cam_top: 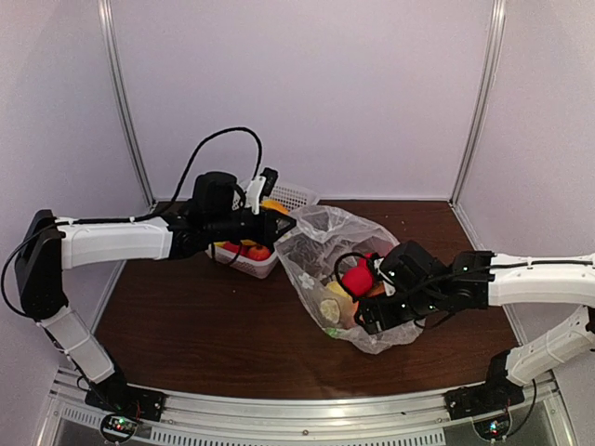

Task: Untie the knot of the plastic bag and take out the fruit
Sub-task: Adjust the bag opening for the takeout bag.

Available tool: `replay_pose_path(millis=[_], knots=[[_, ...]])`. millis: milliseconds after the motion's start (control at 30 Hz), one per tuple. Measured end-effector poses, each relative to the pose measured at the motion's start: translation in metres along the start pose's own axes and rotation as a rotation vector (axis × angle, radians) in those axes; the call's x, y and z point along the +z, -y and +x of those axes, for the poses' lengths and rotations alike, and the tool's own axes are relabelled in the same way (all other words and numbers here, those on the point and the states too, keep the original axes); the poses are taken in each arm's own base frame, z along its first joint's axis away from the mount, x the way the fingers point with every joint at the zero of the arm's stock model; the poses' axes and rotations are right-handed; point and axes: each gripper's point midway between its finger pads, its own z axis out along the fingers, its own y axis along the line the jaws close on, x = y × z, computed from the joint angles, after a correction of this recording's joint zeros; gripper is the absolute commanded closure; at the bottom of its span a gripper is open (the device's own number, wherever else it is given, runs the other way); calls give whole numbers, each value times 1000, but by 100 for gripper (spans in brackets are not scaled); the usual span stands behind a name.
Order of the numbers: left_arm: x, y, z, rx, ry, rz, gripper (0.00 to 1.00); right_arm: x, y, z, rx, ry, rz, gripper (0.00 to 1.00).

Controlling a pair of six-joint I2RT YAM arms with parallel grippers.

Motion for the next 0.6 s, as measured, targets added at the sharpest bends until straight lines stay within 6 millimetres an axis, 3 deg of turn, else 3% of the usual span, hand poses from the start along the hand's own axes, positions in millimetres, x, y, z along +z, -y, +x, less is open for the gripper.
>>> replay_pose_path(millis=[67, 100, 233, 467, 600], knots=[[-4, 6, 1, 22, -5, 22, 35, -11, -9, -21, -5, 57, -13, 7], [-7, 8, 1, 24, -5, 26, 27, -16, -12, -32, -10, 87, -17, 7], [-25, 15, -3, 35, 10, 19, 11, -33, -21, -67, -26, 181, -4, 7], [-69, 13, -17, 20, 28, -85, 3, -25, -23, -93, -83, 206, 56, 9], [-94, 7, -15, 6, -13, -143, 2, -5, -15, -102, -102, 188, 91, 25]])
